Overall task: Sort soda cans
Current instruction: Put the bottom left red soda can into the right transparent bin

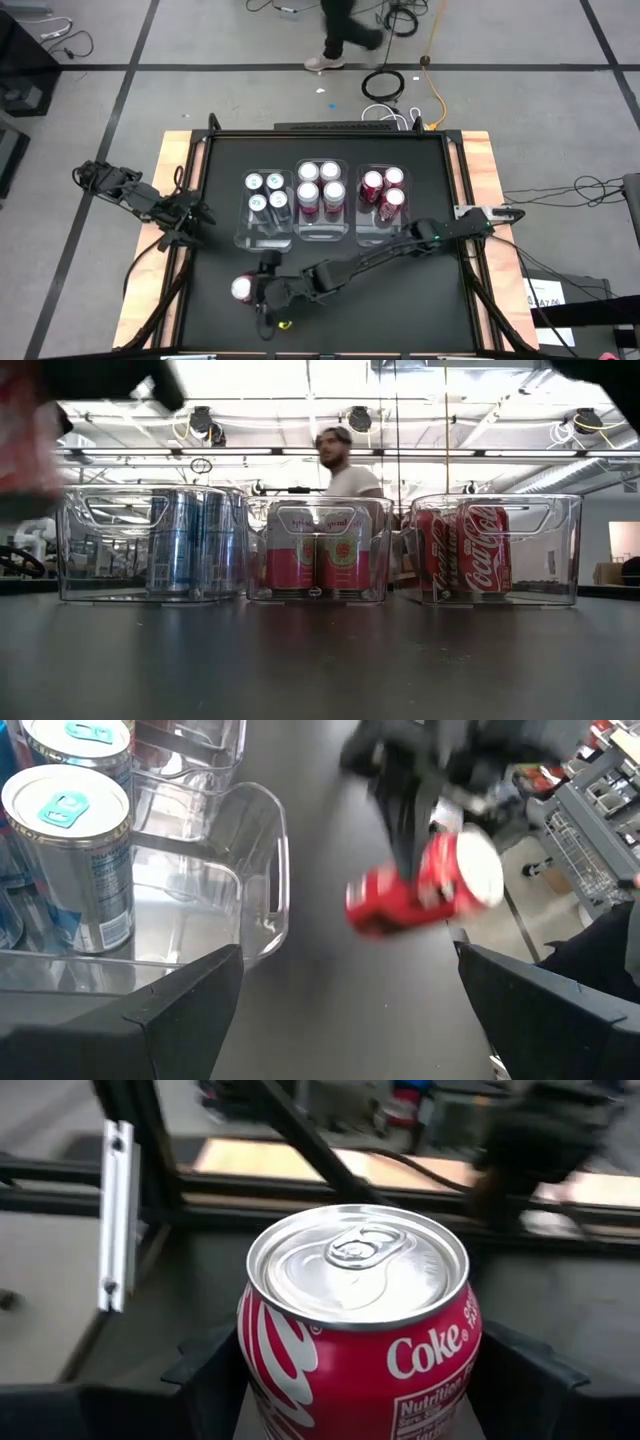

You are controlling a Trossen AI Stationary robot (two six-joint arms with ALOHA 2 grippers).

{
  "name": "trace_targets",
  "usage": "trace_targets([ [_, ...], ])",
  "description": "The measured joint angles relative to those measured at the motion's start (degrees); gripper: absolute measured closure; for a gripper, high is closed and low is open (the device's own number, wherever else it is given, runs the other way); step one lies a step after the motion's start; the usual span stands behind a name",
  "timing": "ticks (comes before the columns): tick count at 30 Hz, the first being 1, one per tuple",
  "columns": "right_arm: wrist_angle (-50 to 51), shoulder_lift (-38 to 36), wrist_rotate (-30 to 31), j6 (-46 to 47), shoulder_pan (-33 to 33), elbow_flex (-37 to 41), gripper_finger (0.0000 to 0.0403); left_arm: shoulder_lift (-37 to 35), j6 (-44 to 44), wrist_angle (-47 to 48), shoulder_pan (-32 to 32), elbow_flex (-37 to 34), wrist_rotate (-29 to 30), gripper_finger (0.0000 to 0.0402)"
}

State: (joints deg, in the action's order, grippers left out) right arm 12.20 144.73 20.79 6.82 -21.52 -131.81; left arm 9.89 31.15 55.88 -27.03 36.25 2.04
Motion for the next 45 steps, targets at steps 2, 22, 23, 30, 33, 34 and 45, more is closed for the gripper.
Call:
trace_targets([
  [2, 7.2, -3.3, 4.5, 2.0, -1.0, 0.0, 0.0111, 0.0, 0.0, 0.0, 0.0, 0.0, 0.0, 0.0023],
  [22, 77.6, -14.6, 46.9, 83.9, -16.0, 5.0, 0.0111, 0.0, 0.0, 0.0, 0.0, 0.0, 0.3, 0.0023],
  [23, 77.5, -15.5, 47.3, 84.7, -16.0, 6.1, 0.0111, 0.0, -0.1, 0.0, 0.0, 0.0, 0.5, 0.0023],
  [30, 77.7, -22.4, 48.3, 95.0, -13.7, 19.8, 0.0112, 0.3, 0.0, 0.0, 0.0, 0.0, 0.9, 0.0023],
  [33, 77.7, -28.0, 48.2, 101.0, -13.9, 28.5, 0.0112, 0.3, 0.0, 0.0, 0.0, 0.0, 0.9, 0.0023],
  [34, 77.8, -30.2, 48.5, 103.3, -13.9, 31.6, 0.0112, 0.3, 0.0, 0.0, 0.0, 0.0, 0.9, 0.0023],
  [45, 74.1, -45.4, 50.3, 106.1, -10.6, 52.5, 0.0112, 0.3, 0.0, 0.0, 0.0, 0.0, 2.0, 0.0023],
])
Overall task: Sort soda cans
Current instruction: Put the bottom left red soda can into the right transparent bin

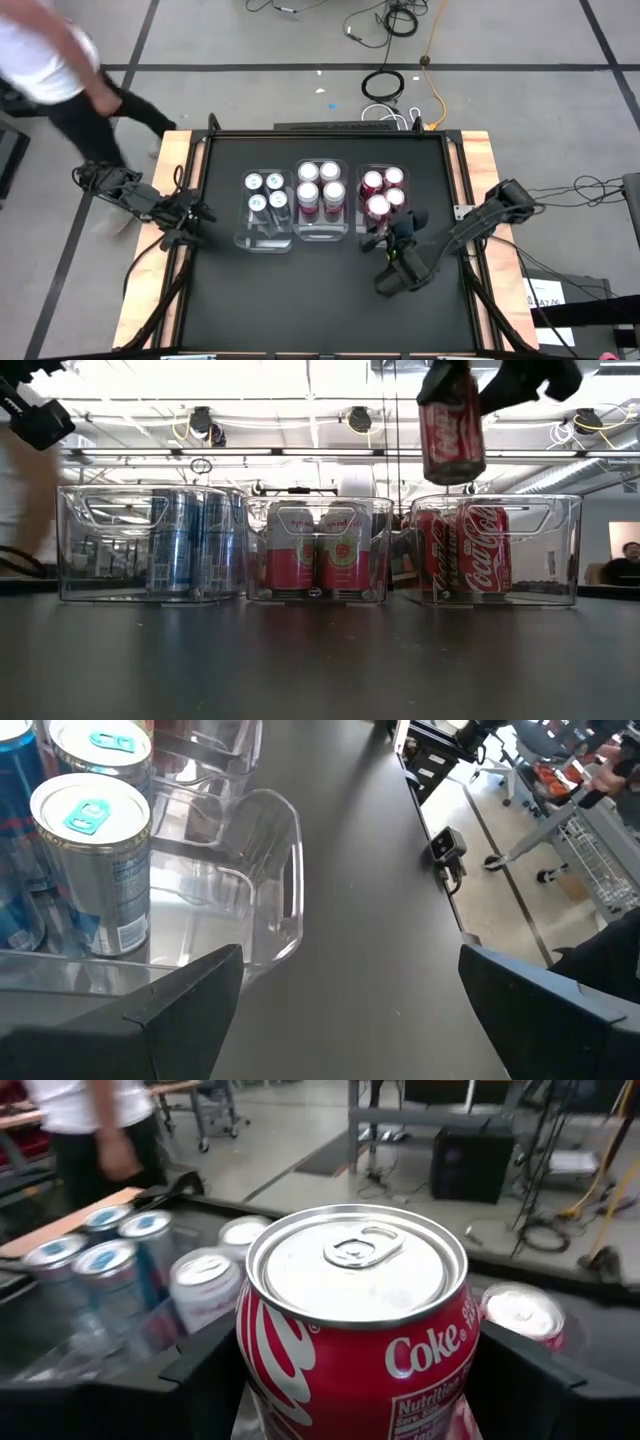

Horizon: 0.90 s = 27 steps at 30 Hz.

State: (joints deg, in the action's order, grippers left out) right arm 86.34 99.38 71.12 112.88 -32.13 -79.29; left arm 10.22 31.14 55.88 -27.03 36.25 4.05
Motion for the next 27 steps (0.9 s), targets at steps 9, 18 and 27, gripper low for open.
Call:
trace_targets([
  [9, -19.5, -0.4, 3.1, -9.0, 4.6, 11.3, 0.0112, 0.0, 0.1, 0.0, 0.0, 0.0, 1.2, 0.0023],
  [18, -35.0, -0.4, 3.8, -15.5, 8.7, 19.5, 0.0105, 0.0, 0.1, -0.1, 0.0, 0.0, 1.3, 0.0023],
  [27, -54.2, -0.4, -1.0, -31.1, 13.4, 26.5, 0.0104, 0.0, 0.1, -0.1, 0.0, 0.0, 2.0, 0.0023],
])
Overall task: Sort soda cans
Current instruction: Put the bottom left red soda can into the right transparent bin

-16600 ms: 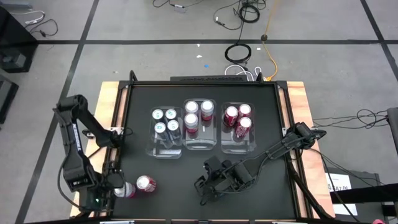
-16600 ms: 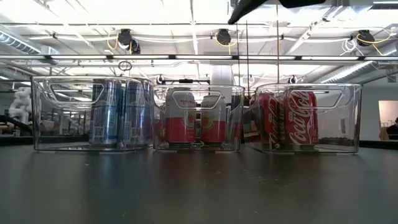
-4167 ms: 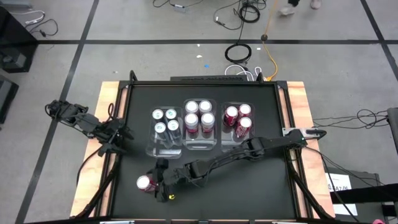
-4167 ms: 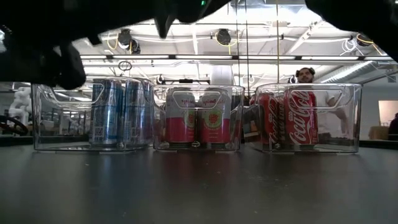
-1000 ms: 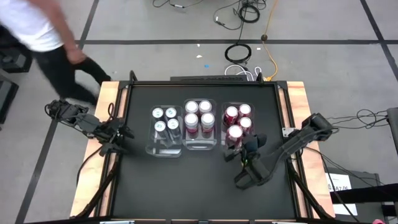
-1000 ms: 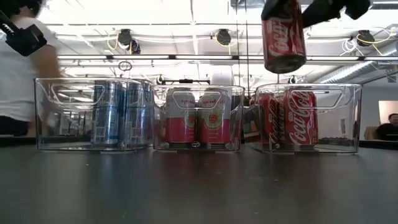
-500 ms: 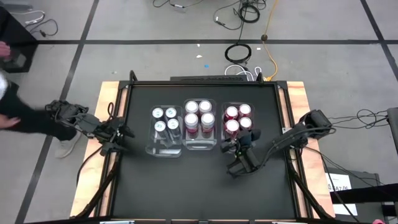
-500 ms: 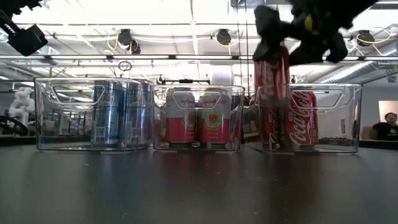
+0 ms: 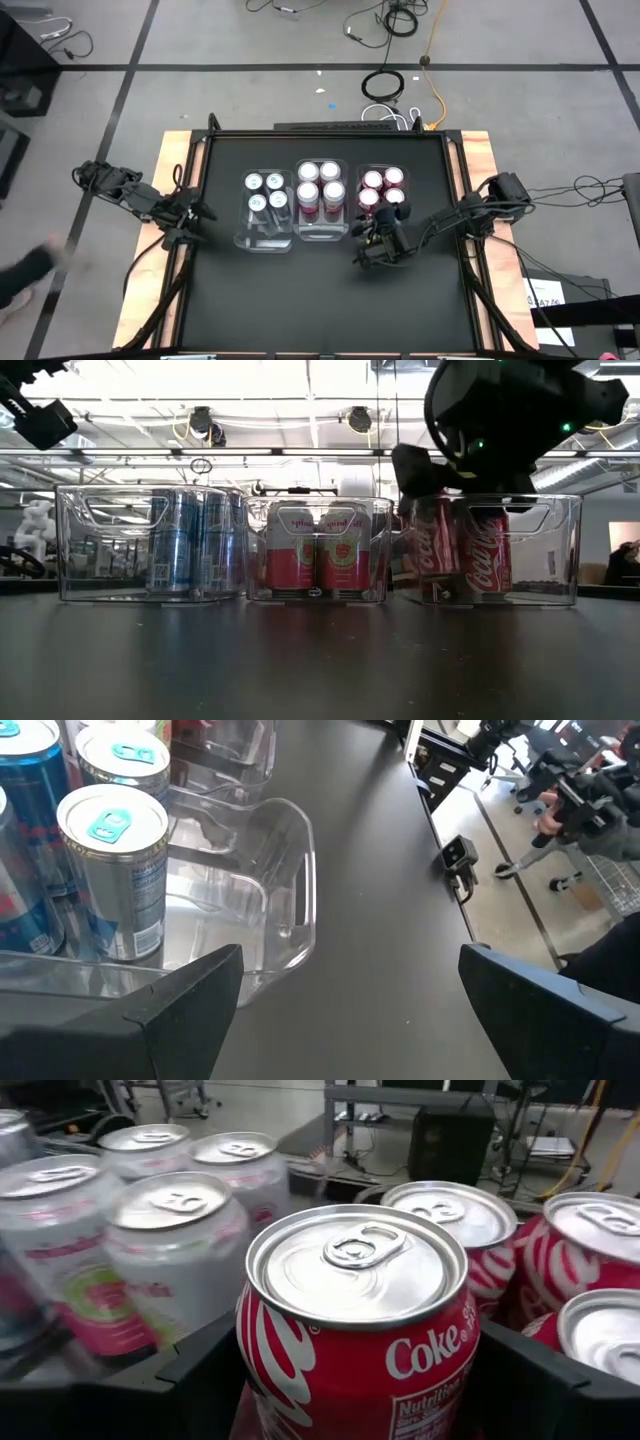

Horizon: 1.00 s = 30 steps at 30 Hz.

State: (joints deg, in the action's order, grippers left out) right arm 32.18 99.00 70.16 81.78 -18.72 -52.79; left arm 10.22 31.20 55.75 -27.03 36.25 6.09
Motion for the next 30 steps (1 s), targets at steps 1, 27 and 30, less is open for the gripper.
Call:
trace_targets([
  [1, -0.2, 0.0, 0.0, 0.0, 0.4, 0.4, 0.0104, 0.0, 0.0, 0.0, 0.0, 0.0, 0.0, 0.0023],
  [27, -2.1, -0.1, -5.5, -0.9, 3.4, 2.1, 0.0060, 0.0, 0.0, 0.0, 0.0, 0.0, 0.3, 0.0023],
  [30, -2.1, -0.3, -5.6, -1.3, 3.4, 2.1, 0.0056, 0.0, 0.0, 0.0, 0.0, 0.0, 0.3, 0.0023],
])
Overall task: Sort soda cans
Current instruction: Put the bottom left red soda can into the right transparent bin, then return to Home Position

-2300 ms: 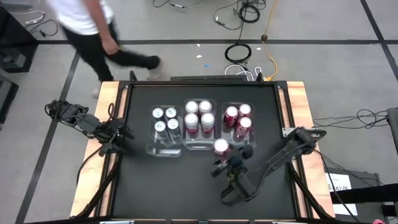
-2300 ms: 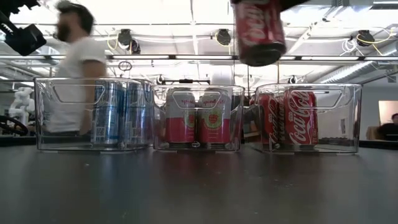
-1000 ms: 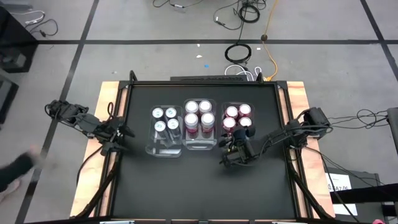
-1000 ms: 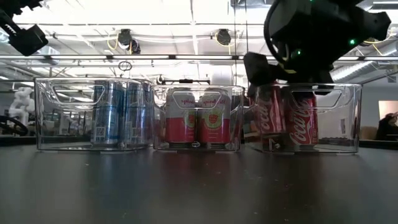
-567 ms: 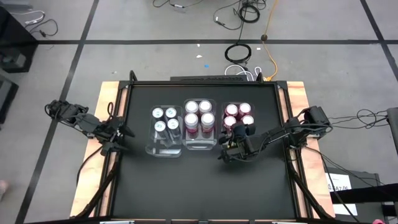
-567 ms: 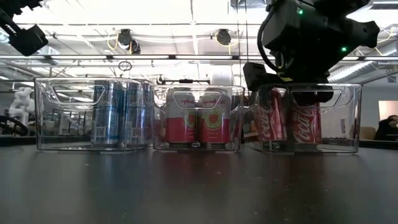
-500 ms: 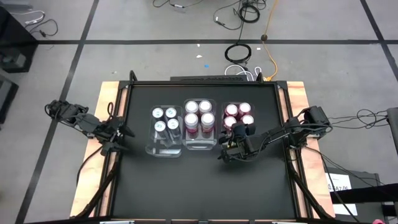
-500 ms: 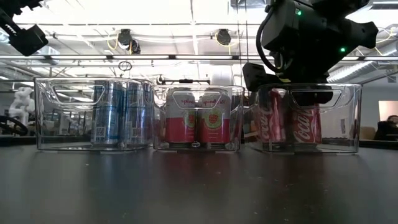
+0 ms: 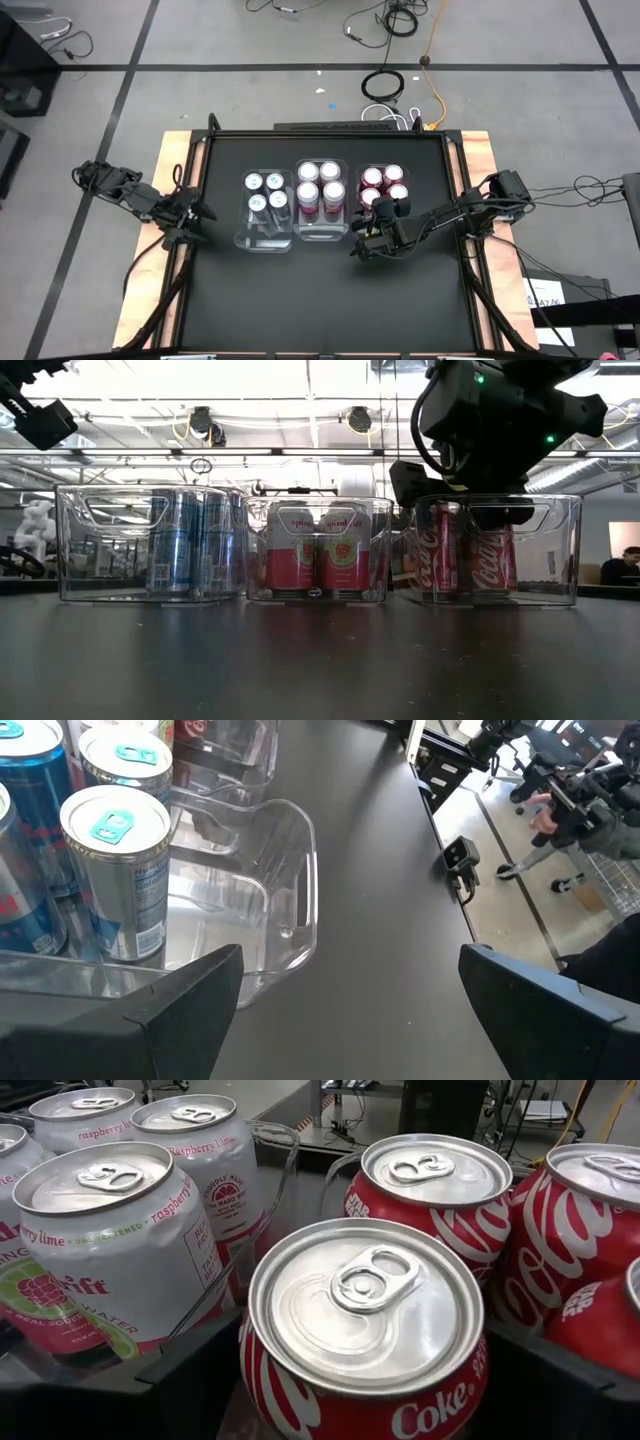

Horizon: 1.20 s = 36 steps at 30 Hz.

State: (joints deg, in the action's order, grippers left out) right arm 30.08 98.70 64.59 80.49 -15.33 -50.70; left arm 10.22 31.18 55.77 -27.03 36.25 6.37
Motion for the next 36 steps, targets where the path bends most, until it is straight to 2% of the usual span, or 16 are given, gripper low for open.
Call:
trace_targets([
  [7, 1.7, -0.4, -0.4, -5.6, -0.1, -1.9, 0.0027, 0.0, 0.0, 0.0, 0.0, 0.0, 0.0, 0.0023],
  [12, 4.9, -0.5, -1.2, -13.2, -0.3, -5.9, 0.0007, 0.0, 0.0, 0.0, 0.0, 0.0, 0.0, 0.0023],
  [21, 20.4, -0.7, -2.5, -28.1, -2.3, -19.3, 0.0006, 0.0, 0.0, 0.0, 0.0, 0.0, 0.0, 0.0023],
  [27, 31.5, -0.7, -2.8, -28.5, -3.9, -27.5, 0.0006, 0.0, 0.0, 0.0, 0.0, 0.0, 0.0, 0.0023],
  [31, 38.6, -0.8, -8.9, -30.3, -5.0, -33.8, 0.0006, 0.0, 0.0, 0.1, 0.0, 0.0, 0.0, 0.0023],
  [33, 40.9, -0.8, -15.4, -33.2, -5.4, -37.2, 0.0006, 0.0, 0.0, 0.1, 0.0, 0.0, 0.0, 0.0023],
  [36, 42.0, -0.8, -28.3, -34.6, -5.8, -42.1, 0.0007, 0.0, 0.0, 0.1, 0.0, 0.0, 0.0, 0.0023],
])
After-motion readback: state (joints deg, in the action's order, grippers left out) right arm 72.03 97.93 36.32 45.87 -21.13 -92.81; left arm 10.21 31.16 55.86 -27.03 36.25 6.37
